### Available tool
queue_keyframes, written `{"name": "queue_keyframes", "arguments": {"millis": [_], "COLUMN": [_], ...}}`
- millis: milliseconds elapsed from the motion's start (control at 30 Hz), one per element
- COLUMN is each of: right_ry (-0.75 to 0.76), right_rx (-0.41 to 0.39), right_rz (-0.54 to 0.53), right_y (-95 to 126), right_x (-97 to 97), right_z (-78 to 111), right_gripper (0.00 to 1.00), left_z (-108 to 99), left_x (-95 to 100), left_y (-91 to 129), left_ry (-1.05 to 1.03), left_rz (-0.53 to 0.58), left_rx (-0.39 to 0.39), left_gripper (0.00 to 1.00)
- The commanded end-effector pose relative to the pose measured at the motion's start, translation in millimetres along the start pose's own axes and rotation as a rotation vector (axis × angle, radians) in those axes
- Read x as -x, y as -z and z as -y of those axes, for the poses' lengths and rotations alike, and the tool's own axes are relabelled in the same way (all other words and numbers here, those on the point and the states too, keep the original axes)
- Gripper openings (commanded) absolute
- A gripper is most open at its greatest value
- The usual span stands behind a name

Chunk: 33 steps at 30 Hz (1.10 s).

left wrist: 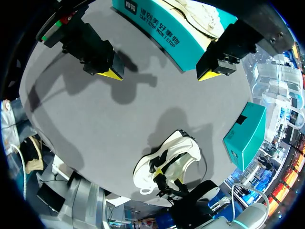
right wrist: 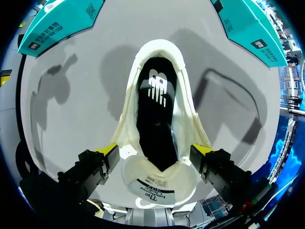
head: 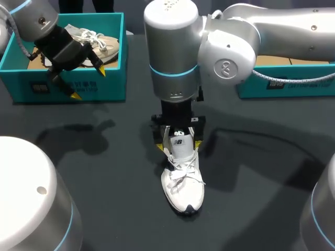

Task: Take the shoe out of the shoebox, open the shoe tongue, remove and reinsert the insole, then place the shoe into the shoebox

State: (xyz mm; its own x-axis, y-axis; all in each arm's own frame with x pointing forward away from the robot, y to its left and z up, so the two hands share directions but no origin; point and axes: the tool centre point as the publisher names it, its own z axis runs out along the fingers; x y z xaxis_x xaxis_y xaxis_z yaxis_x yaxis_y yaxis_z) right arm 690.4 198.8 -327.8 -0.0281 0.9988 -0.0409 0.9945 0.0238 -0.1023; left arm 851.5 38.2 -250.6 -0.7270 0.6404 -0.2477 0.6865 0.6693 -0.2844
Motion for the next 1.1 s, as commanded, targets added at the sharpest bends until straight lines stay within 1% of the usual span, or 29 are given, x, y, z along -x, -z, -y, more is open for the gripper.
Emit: {"name": "queue_keyframes", "arguments": {"millis": [33, 367, 533, 667, 833, 1000, 1100], "right_ry": [-0.003, -0.012, -0.012, -0.022, -0.058, -0.073, -0.081], "right_rx": [0.006, 0.008, 0.005, -0.014, -0.037, -0.021, -0.025], "right_rz": [-0.011, -0.015, -0.013, -0.013, -0.021, -0.038, -0.041], "right_y": [-1, 3, 10, 12, 12, 15, 15], "right_x": [3.6, 3.4, -1.3, -4.9, -3.0, -1.7, -2.4], "right_z": [3.5, 13.5, 21.5, 36.2, 58.3, 79.4, 90.2], "right_gripper": [0.99, 0.98, 0.98, 0.98, 0.97, 0.95, 0.94], "left_z": [0, 0, 0, 0, 0, 0, 0], "left_x": [-0.6, -0.6, -0.6, -0.6, -0.6, -0.6, -0.6], "left_y": [0, 0, 0, 0, 0, 0, 0], "left_ry": [-0.001, -0.001, -0.001, -0.001, -0.001, -0.001, -0.001], "left_rz": [-0.001, -0.001, -0.001, -0.001, -0.001, -0.001, -0.001], "left_rx": [0.001, 0.001, 0.001, 0.001, 0.001, 0.001, 0.001], "left_gripper": [1.00, 1.00, 1.00, 1.00, 1.00, 1.00, 1.00]}}
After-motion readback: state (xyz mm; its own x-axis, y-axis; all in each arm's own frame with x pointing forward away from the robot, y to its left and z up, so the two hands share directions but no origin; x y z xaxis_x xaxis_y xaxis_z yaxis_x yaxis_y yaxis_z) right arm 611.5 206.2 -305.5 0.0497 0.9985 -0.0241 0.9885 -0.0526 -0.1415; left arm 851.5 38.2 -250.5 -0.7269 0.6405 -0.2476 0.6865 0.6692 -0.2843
